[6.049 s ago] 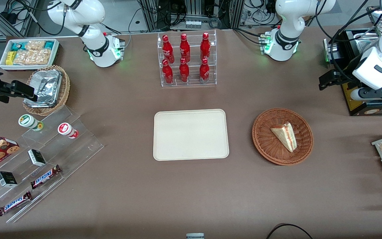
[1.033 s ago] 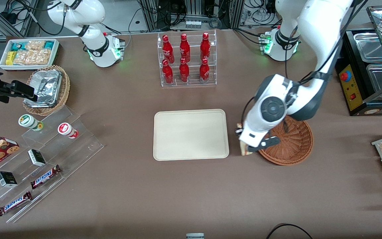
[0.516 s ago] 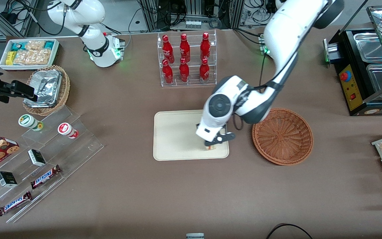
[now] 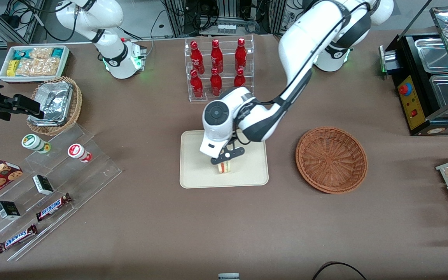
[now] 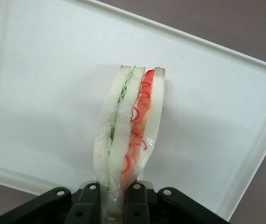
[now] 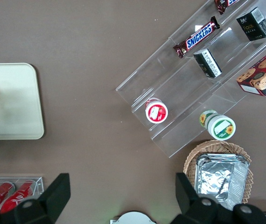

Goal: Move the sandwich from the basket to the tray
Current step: 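Lower the sandwich onto the tray and open the left gripper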

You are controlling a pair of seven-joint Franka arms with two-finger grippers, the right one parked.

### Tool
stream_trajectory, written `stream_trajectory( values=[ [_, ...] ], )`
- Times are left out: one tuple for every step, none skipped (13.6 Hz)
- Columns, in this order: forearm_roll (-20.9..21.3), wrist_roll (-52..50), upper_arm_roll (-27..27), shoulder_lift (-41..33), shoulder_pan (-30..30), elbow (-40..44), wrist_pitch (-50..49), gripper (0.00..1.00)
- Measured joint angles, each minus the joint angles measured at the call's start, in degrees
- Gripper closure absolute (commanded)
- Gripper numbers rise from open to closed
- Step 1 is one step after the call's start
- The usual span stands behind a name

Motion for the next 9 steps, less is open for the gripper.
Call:
stream_trajectory(
  values=[
    [0.2,-0.3,0.1,0.8,-0.4,0.3,0.4,1.0],
    [0.3,-0.3,0.1,1.3,-0.4,0.5,0.6,1.0],
    [0.3,-0.3,0.2,1.6,-0.4,0.6,0.6,1.0],
    [0.4,-0.3,0.2,1.7,-0.5,0.7,0.6,1.0],
    [0.9,-0.3,0.2,1.8,-0.7,0.7,0.6,1.0],
    [1.9,-0.3,0.2,2.0,-0.8,0.7,0.6,1.0],
    [2.5,-0.3,0.2,2.1,-0.9,0.7,0.6,1.0],
    [2.7,0.3,0.2,2.2,-1.0,0.7,0.6,1.0],
    [2.7,1.3,0.2,2.3,-1.0,0.7,0.5,1.0]
  ],
)
